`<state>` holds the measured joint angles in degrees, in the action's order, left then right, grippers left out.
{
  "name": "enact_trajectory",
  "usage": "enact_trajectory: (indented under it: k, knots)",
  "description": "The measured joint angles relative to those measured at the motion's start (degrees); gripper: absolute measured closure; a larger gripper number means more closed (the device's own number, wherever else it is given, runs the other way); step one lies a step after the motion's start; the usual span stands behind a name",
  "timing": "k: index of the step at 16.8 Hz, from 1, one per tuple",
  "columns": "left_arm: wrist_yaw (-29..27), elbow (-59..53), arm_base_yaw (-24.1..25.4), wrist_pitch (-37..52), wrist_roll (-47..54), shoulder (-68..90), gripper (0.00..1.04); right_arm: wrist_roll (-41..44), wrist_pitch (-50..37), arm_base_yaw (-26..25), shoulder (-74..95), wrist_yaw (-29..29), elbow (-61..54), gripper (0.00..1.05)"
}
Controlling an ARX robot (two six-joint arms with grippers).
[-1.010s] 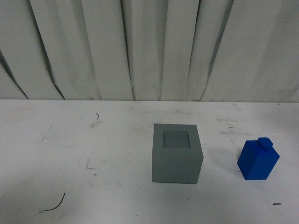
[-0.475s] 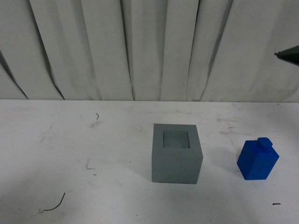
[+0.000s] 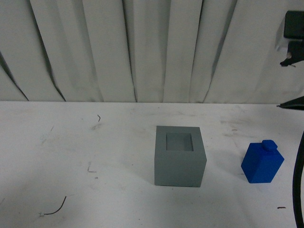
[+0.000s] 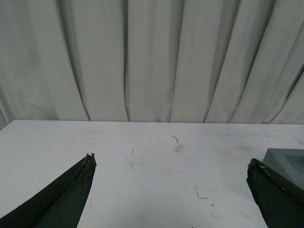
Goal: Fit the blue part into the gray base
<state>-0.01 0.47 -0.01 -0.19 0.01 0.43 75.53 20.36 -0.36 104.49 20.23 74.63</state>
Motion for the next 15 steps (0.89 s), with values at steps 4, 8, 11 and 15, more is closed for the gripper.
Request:
enact_trajectory:
  k: [4,8,11,15]
  knots:
    - [0.0,0.0,0.0,0.02,0.0,0.0,0.07,11.58,20.48,2.62,10.47,-1.81,10.51,0.06]
    - [0.0,0.0,0.0,0.02,0.0,0.0,0.07,15.56,22.88,4.11,14.6,-4.09,13.64,0.06]
    - [0.0,0.0,0.0,0.02,0.0,0.0,0.07,17.62,22.23,4.13,16.79,-5.6,14.14,0.06]
    - [0.0,0.0,0.0,0.02,0.0,0.0,0.07,18.75,21.07,4.11,17.66,-6.49,13.97,0.06]
